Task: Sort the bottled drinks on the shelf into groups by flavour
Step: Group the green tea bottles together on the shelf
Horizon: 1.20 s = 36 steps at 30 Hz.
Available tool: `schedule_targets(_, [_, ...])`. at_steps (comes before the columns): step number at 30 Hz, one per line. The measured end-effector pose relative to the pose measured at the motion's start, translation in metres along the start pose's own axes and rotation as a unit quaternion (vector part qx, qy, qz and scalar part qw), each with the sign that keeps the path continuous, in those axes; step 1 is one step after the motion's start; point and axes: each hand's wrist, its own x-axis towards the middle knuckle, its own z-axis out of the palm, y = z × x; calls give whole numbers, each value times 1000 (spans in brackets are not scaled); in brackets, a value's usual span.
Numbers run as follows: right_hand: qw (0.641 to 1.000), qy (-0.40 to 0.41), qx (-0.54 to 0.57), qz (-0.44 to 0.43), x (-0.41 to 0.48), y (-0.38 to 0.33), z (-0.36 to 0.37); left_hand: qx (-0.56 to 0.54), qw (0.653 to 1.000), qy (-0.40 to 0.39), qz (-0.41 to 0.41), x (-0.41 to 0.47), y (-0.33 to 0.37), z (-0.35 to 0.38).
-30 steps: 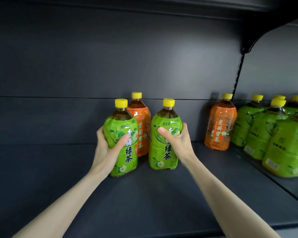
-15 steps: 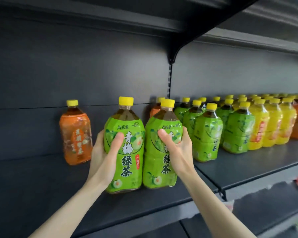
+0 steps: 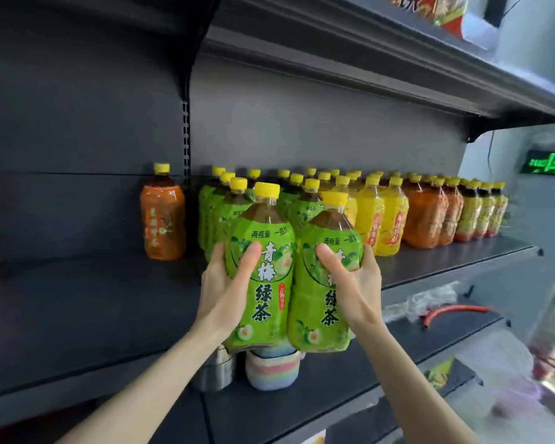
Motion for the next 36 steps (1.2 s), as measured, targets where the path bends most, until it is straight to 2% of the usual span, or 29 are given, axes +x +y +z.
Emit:
schedule_targets(7, [1000,-2,-13,6,62,29,-28,62,998,14,2,32,-25,71])
schedule_targets(16, [998,-48,-31,-2,133,67,-33,131,990,29,35,71,-64,105])
schedule_targets(19, [996,-78,-35,-1,147,75,-32,183,978,61,80,75,-69,109])
schedule_targets(21, [995,-93,-25,-5,158,82,-31,242,954,85,154,76,-68,110])
schedule_targets(23, [994,-112,-8,-12,165,87,-30,316,915,89,233,75,-66,107])
schedule_targets(25, [991,-132,0,-20,170,90,-31,380,885,66,262,71,-64,106])
schedule_targets(29, [988,-153,-5,-25,178,97,-37,466,847,22,254,60,-61,105])
schedule_targets(32, [987,-160,8,-32,181,102,-37,507,827,36,240,57,-55,102])
schedule_targets(36, [985,-165,25,-38,182,107,-36,580,777,56,240,64,-53,104])
